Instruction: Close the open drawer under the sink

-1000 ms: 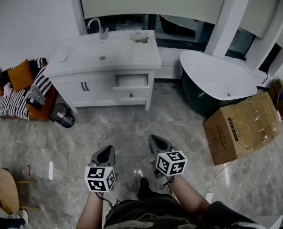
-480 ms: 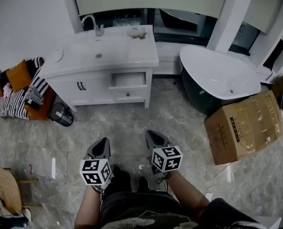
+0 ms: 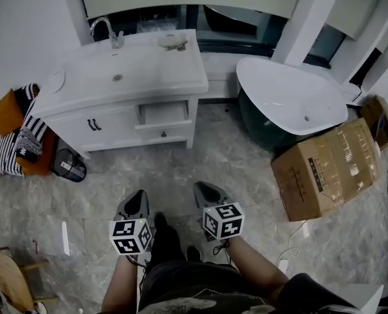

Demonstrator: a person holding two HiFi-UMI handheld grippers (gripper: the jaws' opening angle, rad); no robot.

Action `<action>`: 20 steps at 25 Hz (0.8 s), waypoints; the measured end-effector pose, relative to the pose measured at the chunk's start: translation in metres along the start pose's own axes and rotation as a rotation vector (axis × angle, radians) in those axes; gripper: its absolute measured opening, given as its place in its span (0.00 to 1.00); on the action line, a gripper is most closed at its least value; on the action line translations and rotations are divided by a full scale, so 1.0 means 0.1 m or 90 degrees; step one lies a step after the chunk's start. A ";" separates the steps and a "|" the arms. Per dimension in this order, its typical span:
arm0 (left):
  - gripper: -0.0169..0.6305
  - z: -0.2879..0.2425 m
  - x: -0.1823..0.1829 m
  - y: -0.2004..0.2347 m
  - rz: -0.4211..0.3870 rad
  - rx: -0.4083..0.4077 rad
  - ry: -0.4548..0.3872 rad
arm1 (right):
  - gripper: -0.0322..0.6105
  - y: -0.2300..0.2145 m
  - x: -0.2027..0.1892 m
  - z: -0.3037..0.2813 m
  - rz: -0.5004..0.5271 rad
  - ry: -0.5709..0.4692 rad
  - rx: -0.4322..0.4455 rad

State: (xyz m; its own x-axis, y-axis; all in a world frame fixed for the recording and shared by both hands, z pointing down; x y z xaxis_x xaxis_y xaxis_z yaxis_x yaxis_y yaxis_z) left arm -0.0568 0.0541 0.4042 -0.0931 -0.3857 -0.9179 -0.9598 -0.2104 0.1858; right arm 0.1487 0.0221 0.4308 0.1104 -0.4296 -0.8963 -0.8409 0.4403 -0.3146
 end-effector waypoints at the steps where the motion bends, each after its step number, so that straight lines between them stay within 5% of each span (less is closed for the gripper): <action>1: 0.05 -0.09 -0.01 0.08 0.003 0.004 0.002 | 0.10 -0.02 -0.01 -0.08 0.004 0.004 -0.008; 20: 0.05 -1.64 -0.28 1.70 0.044 -0.027 0.108 | 0.10 -0.31 -0.28 -2.14 -0.019 0.052 -0.170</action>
State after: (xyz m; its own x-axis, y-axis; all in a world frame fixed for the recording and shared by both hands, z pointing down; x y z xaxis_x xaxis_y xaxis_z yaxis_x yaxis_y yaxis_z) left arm -0.1740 -0.1180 0.5194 -0.1095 -0.5453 -0.8311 -0.9401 -0.2148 0.2648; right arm 0.0583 -0.1485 0.5322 0.1033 -0.5061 -0.8563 -0.9489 0.2080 -0.2374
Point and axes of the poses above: the fingertips, and each gripper's own axes: z backward along the fingers, y to its left, x out of its top, the point moved 5 cm from there along z, backward along the fingers, and after that the axes turned 8 degrees about -y, right-handed, at the moved point
